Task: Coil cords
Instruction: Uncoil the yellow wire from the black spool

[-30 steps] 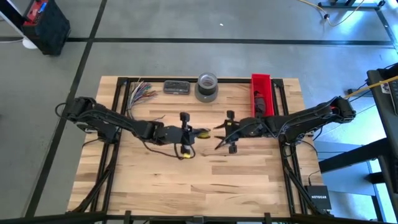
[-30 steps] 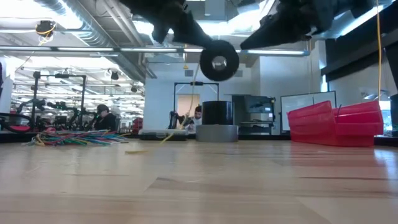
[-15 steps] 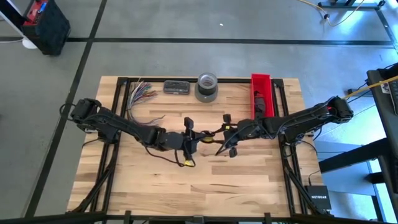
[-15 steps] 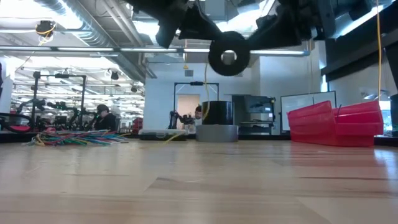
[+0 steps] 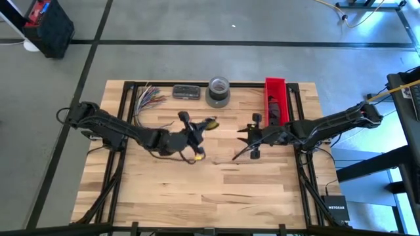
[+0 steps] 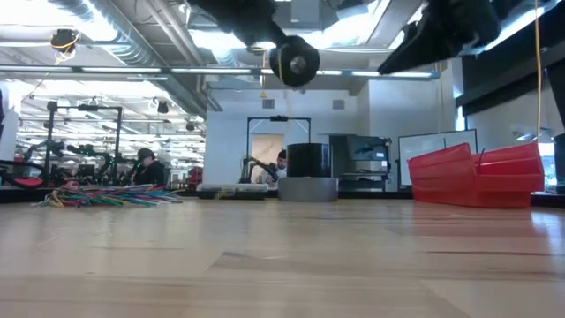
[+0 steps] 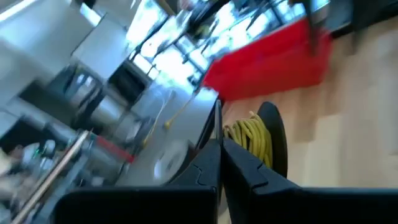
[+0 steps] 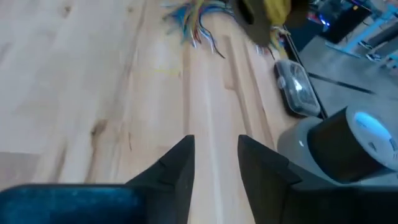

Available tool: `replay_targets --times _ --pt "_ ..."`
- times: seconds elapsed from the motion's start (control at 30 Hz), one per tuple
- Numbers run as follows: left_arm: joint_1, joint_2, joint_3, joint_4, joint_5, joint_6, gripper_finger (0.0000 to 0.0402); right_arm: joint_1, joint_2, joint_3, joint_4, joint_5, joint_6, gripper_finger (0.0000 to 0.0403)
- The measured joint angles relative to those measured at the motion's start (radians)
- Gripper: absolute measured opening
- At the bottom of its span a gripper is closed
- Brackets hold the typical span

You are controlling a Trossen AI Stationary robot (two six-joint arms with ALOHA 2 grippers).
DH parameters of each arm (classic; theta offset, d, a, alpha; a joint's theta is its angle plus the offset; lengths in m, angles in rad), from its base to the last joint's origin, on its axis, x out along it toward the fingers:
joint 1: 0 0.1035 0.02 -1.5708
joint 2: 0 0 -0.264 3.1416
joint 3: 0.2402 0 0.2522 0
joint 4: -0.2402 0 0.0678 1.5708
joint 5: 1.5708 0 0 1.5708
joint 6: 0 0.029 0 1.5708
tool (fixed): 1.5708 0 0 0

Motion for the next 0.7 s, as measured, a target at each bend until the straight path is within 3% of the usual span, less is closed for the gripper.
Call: replay_targets --times 0.13,0.27,0.5,0.7 --pt "0.03 0.006 -0.017 0.008 0.036 -0.042 0.0 -0.068 0.047 -0.042 0.08 -0.009 -0.007 0.0115" --pt "0.012 0.006 -0.019 0.035 0.044 -0.025 0.0 -0.117 0.104 -0.049 0.177 -0.085 -0.007 0.0111" --pt "-0.008 0.006 -0.019 0.066 0.044 0.028 0.0 -0.135 0.173 -0.049 0.293 -0.15 0.089 0.0111" --pt "-0.028 0.005 -0.008 0.069 0.01 0.037 0.0 -0.134 0.178 -0.048 0.377 -0.151 0.149 0.0148"
